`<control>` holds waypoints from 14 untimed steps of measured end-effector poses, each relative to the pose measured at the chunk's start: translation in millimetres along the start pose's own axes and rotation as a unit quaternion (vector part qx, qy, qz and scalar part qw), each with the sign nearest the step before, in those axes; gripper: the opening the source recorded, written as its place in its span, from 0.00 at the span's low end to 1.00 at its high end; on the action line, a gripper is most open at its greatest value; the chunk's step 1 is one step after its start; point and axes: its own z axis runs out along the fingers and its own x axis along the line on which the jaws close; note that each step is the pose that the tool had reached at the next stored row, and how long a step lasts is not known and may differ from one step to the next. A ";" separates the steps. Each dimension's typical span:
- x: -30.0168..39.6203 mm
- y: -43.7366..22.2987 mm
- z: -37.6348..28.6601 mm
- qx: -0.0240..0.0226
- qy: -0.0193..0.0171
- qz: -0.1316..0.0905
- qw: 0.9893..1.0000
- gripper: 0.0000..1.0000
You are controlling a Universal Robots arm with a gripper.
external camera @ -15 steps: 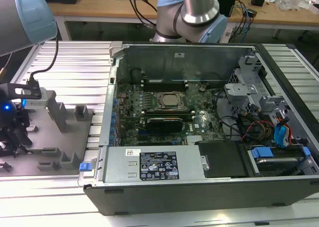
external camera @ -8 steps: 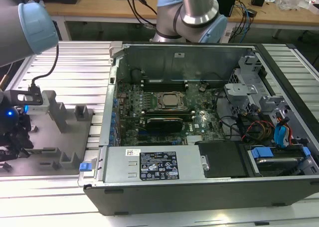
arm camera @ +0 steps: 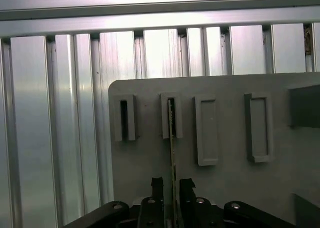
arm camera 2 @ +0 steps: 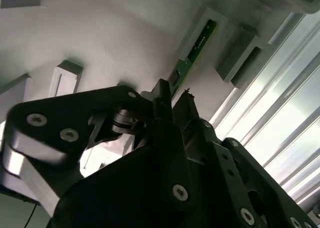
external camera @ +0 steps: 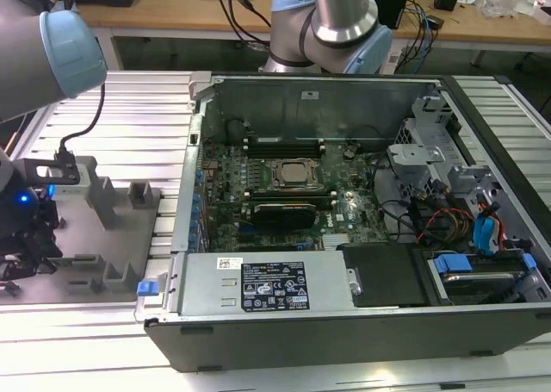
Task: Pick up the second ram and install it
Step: 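Pick up the second ram and move it above second insertion slot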
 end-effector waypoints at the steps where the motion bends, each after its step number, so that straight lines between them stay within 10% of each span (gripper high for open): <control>1: 0.0 0.0 0.0 0.000 0.000 0.000 1.000 0.22; 14: 0.0 0.0 0.0 0.000 0.000 0.000 1.000 0.14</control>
